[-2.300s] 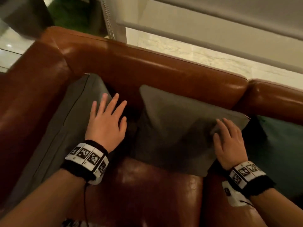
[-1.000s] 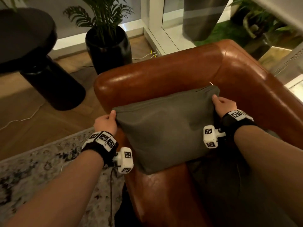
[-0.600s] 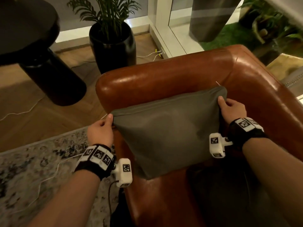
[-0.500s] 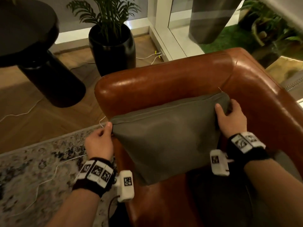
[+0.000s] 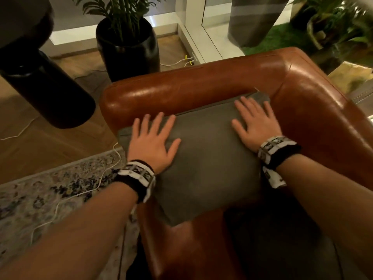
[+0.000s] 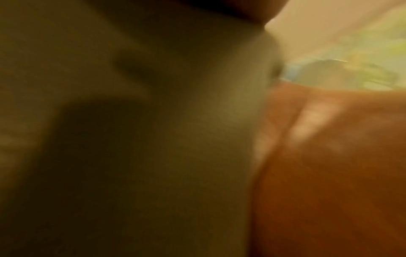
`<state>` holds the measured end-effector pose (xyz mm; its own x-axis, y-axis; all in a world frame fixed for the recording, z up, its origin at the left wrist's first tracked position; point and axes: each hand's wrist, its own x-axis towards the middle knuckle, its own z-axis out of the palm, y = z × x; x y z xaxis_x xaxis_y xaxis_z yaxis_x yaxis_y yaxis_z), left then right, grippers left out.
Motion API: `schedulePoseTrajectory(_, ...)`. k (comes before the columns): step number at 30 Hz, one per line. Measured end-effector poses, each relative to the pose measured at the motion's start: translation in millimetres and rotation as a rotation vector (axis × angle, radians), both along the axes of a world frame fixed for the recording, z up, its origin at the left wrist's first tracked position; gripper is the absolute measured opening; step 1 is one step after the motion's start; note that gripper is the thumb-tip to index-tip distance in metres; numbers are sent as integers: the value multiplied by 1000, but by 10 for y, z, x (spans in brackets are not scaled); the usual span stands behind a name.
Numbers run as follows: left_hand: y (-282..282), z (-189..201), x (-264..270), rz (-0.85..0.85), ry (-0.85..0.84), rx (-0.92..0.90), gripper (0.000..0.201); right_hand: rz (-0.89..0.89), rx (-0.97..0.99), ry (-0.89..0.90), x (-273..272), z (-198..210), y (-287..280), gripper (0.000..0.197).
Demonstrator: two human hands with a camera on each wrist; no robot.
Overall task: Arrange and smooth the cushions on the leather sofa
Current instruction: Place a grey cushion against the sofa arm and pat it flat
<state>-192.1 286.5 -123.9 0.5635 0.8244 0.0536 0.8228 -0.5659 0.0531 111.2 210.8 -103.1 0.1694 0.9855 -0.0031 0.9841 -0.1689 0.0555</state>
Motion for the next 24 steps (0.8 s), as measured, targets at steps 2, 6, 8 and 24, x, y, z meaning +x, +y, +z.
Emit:
schedulePoseTrajectory(2,101,25,-239,85,-18,27,70,-94,32,32,177,-24,-28,66)
schedulePoseTrajectory(6,-277,-128,-704,373,-594,-137,67,-338,478,626,17,-183,-475,68)
schedulePoseTrajectory(8,-629,-283,-739,601,-907,-472,55,-676,556,1024,25,-352,-789,70)
schedulePoseTrajectory(24,-457,-382,-621,1071,-1263,-561,39,-986,352,1029,-169,-535,-665,36)
